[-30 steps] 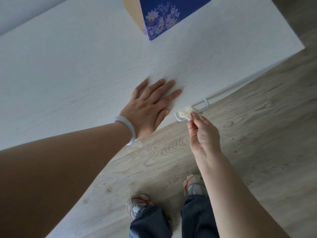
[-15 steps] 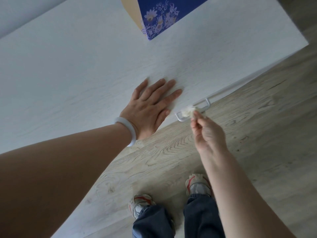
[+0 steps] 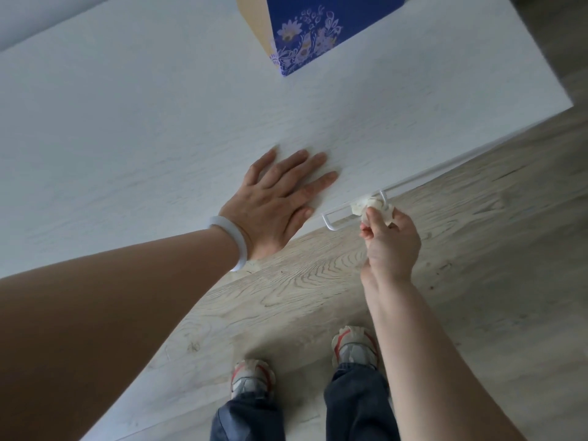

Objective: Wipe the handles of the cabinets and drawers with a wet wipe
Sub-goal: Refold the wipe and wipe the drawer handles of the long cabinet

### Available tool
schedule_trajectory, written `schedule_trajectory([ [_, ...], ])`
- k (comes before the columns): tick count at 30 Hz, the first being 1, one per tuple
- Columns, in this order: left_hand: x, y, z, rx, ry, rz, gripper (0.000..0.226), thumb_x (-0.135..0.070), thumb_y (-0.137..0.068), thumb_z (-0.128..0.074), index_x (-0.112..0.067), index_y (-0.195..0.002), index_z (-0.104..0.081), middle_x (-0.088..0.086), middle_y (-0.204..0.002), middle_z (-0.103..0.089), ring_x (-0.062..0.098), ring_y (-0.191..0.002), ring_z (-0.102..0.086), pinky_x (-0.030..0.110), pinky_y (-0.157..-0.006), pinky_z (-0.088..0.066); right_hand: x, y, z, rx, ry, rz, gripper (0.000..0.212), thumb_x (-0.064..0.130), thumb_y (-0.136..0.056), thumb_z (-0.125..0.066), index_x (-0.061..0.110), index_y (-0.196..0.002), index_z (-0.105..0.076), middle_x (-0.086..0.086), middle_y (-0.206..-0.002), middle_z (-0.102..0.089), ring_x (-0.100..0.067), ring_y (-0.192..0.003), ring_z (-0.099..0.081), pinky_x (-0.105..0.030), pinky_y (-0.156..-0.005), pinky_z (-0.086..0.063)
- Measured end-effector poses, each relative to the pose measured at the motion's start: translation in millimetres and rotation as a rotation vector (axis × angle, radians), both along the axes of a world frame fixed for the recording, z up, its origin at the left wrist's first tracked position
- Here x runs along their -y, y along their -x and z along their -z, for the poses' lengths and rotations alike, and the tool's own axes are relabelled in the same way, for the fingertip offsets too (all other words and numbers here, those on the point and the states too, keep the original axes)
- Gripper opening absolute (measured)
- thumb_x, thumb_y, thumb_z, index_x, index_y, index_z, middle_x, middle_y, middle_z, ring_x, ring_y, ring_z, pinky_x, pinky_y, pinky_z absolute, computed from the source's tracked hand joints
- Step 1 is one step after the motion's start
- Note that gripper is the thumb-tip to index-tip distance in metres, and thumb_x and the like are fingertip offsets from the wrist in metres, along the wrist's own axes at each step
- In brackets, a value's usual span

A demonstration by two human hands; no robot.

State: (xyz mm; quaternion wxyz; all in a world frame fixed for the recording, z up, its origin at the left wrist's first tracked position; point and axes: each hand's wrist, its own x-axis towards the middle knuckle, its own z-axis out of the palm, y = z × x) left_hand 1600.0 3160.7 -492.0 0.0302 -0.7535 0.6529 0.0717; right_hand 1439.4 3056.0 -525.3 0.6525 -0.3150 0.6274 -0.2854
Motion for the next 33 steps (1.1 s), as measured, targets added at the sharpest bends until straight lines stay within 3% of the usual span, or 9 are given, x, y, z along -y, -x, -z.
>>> schedule_trajectory([
  [2, 0, 0, 0, -0.001, 0.005, 0.001, 0.055, -0.042, -0.101, -0.021, -0.032, -0.154, -0.009, -0.005, -0.162, -0.009, 0.019, -0.149, -0.01, 0.049, -0.119, -0.01, -10, -2, 0, 0.027, -0.097, -0.033, 0.006, 0.001, -0.087, -0.067, 0.005, -0.088, -0.063, 0.0, -0.061, -0.059, -0.004, -0.051, -0.053, -0.019, -0.057, -0.046],
  [6, -1, 1, 1, 0.013, 0.011, 0.001, 0.054, -0.043, -0.102, -0.02, -0.032, -0.154, -0.011, -0.005, -0.161, -0.01, 0.018, -0.149, -0.011, 0.048, -0.12, -0.01, -27, 5, -2, 0.053, -0.174, -0.204, 0.015, -0.001, -0.087, -0.065, 0.008, -0.076, -0.061, -0.002, -0.062, -0.055, -0.006, -0.052, -0.051, -0.018, -0.054, -0.046],
  [11, -2, 0, 2, 0.01, 0.011, -0.003, 0.053, -0.044, -0.102, -0.019, -0.032, -0.153, -0.015, -0.005, -0.161, -0.013, 0.019, -0.148, -0.014, 0.047, -0.119, -0.01, -39, 14, -12, 0.05, -0.185, -0.298, 0.005, 0.0, -0.086, -0.066, 0.005, -0.088, -0.065, 0.0, -0.064, -0.059, -0.004, -0.05, -0.053, -0.019, -0.057, -0.047],
  [18, -5, 8, 3, -0.041, 0.02, -0.053, 0.053, -0.04, -0.102, -0.022, -0.032, -0.153, -0.015, -0.005, -0.161, -0.013, 0.02, -0.148, -0.013, 0.047, -0.12, -0.006, -60, 26, -40, 0.05, -0.191, -0.395, 0.021, -0.004, -0.084, -0.067, 0.008, -0.101, -0.062, -0.003, -0.072, -0.061, -0.009, -0.055, -0.052, -0.02, -0.056, -0.045],
  [21, -13, 29, -11, -0.256, 0.037, -0.21, 0.053, -0.027, -0.099, -0.04, -0.027, -0.15, -0.028, -0.003, -0.161, -0.016, 0.019, -0.149, -0.009, 0.038, -0.12, -0.005, -74, 33, -46, 0.037, -0.181, -0.472, 0.029, -0.004, -0.083, -0.068, 0.008, -0.109, -0.063, -0.005, -0.078, -0.063, -0.009, -0.057, -0.052, -0.019, -0.052, -0.043],
  [23, -43, 46, -23, -0.408, 0.091, -0.312, 0.048, -0.016, -0.095, -0.048, -0.023, -0.142, -0.044, -0.001, -0.154, -0.031, 0.02, -0.144, -0.021, 0.034, -0.117, -0.015, -92, 32, -53, 0.024, -0.194, -0.514, 0.03, -0.005, -0.082, -0.068, 0.01, -0.108, -0.064, -0.004, -0.079, -0.064, -0.009, -0.06, -0.053, -0.019, -0.053, -0.043],
  [26, -126, 62, -27, -0.528, 0.208, -0.476, 0.036, -0.003, -0.088, -0.053, -0.015, -0.121, -0.064, 0.004, -0.131, -0.056, 0.026, -0.125, -0.046, 0.04, -0.106, -0.037, -128, 24, -64, 0.029, -0.208, -0.601, 0.027, -0.006, -0.082, -0.067, 0.017, -0.097, -0.067, -0.002, -0.072, -0.063, -0.013, -0.063, -0.05, -0.023, -0.058, -0.039],
  [29, -217, 68, -19, -0.609, 0.179, -0.836, 0.031, 0.001, -0.088, -0.052, -0.012, -0.112, -0.068, 0.005, -0.117, -0.061, 0.026, -0.113, -0.05, 0.037, -0.101, -0.041, -177, 9, -69, 0.032, -0.255, -0.712, 0.027, -0.002, -0.083, -0.068, 0.018, -0.102, -0.068, -0.005, -0.08, -0.067, -0.018, -0.071, -0.052, -0.028, -0.065, -0.041],
  [33, -310, 68, -11, -0.72, -0.013, -1.194, 0.031, -0.009, -0.095, -0.049, -0.014, -0.122, -0.061, 0.006, -0.122, -0.055, 0.023, -0.119, -0.048, 0.032, -0.103, -0.037, -248, -16, -72, 0.036, -0.295, -0.885, 0.035, 0.0, -0.087, -0.064, 0.021, -0.115, -0.064, -0.008, -0.096, -0.069, -0.013, -0.071, -0.056, -0.025, -0.064, -0.046],
])
